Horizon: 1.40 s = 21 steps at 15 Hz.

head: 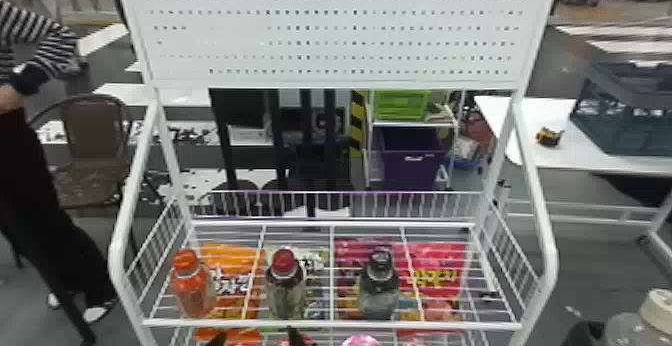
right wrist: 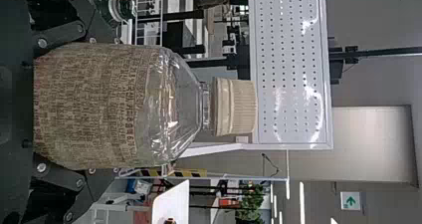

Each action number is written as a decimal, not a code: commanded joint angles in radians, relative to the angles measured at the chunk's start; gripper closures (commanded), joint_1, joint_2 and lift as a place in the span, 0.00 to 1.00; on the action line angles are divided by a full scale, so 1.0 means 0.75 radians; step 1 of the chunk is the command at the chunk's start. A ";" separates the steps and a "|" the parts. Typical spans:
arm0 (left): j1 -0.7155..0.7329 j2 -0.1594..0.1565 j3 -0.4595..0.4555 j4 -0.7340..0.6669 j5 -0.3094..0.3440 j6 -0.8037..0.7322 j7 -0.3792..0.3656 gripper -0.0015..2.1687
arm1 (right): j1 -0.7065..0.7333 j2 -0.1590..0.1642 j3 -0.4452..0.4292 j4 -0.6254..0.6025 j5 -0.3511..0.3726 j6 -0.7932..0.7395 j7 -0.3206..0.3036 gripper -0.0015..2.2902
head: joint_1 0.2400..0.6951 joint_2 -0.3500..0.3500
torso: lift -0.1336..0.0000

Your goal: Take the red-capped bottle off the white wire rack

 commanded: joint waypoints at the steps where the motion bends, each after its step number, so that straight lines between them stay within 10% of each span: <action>1: -0.112 -0.037 -0.077 0.196 0.002 -0.094 0.003 0.03 | 0.003 0.001 0.000 0.004 -0.002 -0.015 0.000 0.37 | 0.57 0.50 | 1.00; 6: -0.312 -0.112 -0.120 0.470 0.004 -0.180 0.005 0.04 | 0.026 0.001 -0.002 0.006 -0.008 -0.056 0.000 0.37 | 0.57 0.50 | 1.00; 16: -0.580 -0.127 -0.083 0.695 0.116 -0.151 -0.042 0.04 | 0.087 0.001 -0.049 0.020 -0.047 -0.195 0.002 0.37 | 0.57 0.50 | 1.00; 18: -0.595 -0.127 -0.081 0.683 0.133 -0.082 -0.095 0.26 | 0.089 0.001 -0.053 0.020 -0.053 -0.199 0.002 0.37 | 0.57 0.50 | 1.00; 20: -0.589 -0.127 -0.079 0.656 0.135 -0.008 -0.089 0.93 | 0.089 0.001 -0.049 0.018 -0.053 -0.199 0.002 0.37 | 0.57 0.50 | 1.00; 21: -0.578 -0.125 -0.081 0.625 0.133 0.029 -0.083 0.99 | 0.089 0.001 -0.049 0.018 -0.053 -0.199 0.002 0.37 | 0.57 0.50 | 1.00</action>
